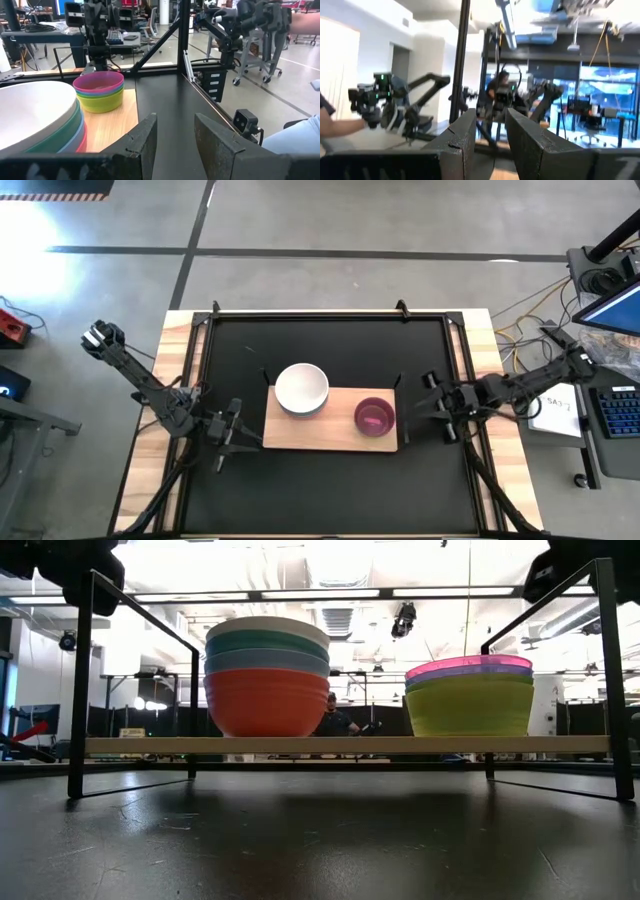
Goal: Place and stack bowls onto a shelf
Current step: Return to Home Position
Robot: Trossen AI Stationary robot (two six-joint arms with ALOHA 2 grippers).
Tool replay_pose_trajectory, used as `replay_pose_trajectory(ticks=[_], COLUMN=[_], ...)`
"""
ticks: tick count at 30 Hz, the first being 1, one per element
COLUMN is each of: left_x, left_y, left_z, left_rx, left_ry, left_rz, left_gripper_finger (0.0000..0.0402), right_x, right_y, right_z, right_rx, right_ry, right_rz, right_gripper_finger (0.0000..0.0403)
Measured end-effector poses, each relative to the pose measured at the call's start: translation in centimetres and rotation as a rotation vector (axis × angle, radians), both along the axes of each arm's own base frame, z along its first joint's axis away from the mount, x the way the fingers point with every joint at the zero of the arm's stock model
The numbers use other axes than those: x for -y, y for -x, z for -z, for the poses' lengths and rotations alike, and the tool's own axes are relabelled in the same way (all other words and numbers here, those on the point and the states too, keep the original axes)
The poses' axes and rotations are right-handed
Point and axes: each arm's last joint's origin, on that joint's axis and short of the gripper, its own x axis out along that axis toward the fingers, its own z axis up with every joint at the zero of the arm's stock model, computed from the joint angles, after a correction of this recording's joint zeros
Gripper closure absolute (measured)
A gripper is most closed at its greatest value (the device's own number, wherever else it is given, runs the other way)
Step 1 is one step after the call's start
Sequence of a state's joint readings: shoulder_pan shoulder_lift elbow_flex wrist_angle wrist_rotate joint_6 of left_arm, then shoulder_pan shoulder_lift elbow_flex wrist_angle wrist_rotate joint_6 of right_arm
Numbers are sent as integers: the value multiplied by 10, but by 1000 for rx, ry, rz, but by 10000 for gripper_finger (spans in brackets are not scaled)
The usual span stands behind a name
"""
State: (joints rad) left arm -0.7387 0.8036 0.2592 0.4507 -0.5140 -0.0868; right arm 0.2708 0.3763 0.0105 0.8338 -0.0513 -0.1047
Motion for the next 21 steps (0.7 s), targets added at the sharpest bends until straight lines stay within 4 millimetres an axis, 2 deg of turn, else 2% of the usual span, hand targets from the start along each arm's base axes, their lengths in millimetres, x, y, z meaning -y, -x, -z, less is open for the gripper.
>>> replay_pose_trajectory(ticks=[21], left_x=[0], left_y=[0], left_z=[1], left_rx=[-7], left_ry=[-7], left_rz=[0], left_gripper_finger=[288], right_x=[40], right_y=[13], right_z=[24], right_rx=[-229], right_ry=[20], right_rz=[375], right_gripper_finger=[305])
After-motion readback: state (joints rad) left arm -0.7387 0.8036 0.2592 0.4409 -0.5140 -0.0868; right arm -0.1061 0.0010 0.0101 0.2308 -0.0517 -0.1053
